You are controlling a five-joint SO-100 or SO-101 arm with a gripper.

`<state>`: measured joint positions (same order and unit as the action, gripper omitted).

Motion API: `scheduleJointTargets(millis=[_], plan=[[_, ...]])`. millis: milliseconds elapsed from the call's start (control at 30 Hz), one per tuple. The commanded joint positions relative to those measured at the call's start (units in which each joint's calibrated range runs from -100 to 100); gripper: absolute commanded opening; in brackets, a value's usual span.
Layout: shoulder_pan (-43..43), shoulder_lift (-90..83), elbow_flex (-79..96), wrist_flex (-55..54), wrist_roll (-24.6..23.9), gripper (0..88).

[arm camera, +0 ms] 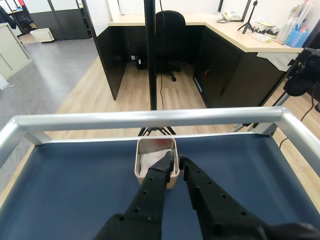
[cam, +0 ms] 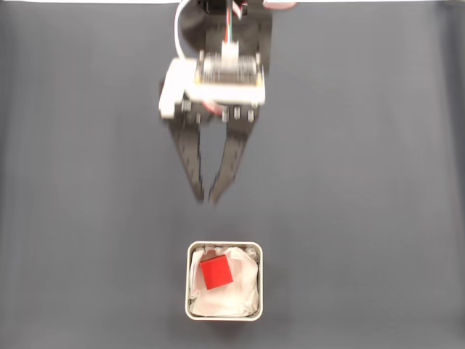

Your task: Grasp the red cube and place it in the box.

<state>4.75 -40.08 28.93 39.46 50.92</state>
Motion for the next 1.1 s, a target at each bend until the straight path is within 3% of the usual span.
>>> scheduleJointTargets(millis=[0, 200, 433, 667, 1067], plan=[[-0.2, -16.59, 19.97, -3.97, -0.1, 0.0], [-0.2, -36.01, 49.26, -3.64, 0.39, 0.0], [-0.77, -51.43, 69.52, 6.44, 1.56, 0.0], [-2.9, -57.24, 70.88, 25.87, 1.03, 0.0], [-2.4, -59.84, 70.88, 33.41, 1.07, 0.0]])
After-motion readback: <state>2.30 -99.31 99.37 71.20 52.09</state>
